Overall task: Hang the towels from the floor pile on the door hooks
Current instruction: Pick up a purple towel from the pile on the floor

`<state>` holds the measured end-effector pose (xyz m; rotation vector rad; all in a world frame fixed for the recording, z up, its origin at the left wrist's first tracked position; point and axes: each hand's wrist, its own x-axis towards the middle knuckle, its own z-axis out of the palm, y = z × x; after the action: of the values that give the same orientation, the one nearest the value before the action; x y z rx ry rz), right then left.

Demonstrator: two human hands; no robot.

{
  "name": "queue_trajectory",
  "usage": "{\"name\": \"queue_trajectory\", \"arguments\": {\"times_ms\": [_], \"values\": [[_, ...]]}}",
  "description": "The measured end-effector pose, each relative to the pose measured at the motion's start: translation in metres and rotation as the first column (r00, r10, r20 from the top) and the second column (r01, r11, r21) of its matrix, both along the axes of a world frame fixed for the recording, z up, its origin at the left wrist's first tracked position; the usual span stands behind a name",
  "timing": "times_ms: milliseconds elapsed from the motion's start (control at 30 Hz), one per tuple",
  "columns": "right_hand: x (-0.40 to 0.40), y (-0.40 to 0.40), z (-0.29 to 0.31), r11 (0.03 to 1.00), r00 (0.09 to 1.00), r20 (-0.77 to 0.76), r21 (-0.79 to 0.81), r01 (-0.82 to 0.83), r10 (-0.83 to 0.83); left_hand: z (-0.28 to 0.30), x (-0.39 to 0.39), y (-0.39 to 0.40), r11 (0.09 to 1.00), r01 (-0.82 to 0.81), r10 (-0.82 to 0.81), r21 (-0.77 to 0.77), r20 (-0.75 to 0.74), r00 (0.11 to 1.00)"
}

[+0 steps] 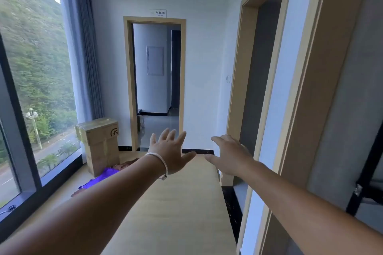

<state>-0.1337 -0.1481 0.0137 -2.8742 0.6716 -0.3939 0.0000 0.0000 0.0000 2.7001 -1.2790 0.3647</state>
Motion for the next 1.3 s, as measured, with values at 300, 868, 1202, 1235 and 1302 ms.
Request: {"name": "queue_trajectory", "arguments": {"times_ms": [300, 868, 1202, 1235, 1302], "values": [[0.101, -0.062, 0.0, 1.0, 1.0, -0.002, -0.017, -0.011, 0.011, -0.01, 0.094, -0.056, 0.999, -0.038, 0.037, 0.034, 0.018, 0.999], [0.283, -0.262, 0.01, 0.996, 0.998, 0.005, -0.068, -0.055, 0.056, 0.003, 0.276, -0.248, 0.998, -0.062, 0.062, -0.005, 0.069, 0.996], [0.41, -0.359, -0.005, 0.998, 0.999, -0.031, -0.055, -0.029, 0.028, -0.015, 0.417, -0.35, 0.999, -0.047, 0.047, 0.0, 0.069, 0.996], [0.428, -0.369, -0.005, 0.998, 0.999, -0.031, -0.057, -0.024, 0.022, -0.016, 0.435, -0.36, 0.999, -0.042, 0.042, -0.002, 0.072, 0.997], [0.461, -0.386, -0.003, 0.998, 0.999, -0.029, -0.054, -0.016, 0.014, -0.015, 0.468, -0.38, 0.999, -0.032, 0.033, -0.01, 0.077, 0.996]]}}
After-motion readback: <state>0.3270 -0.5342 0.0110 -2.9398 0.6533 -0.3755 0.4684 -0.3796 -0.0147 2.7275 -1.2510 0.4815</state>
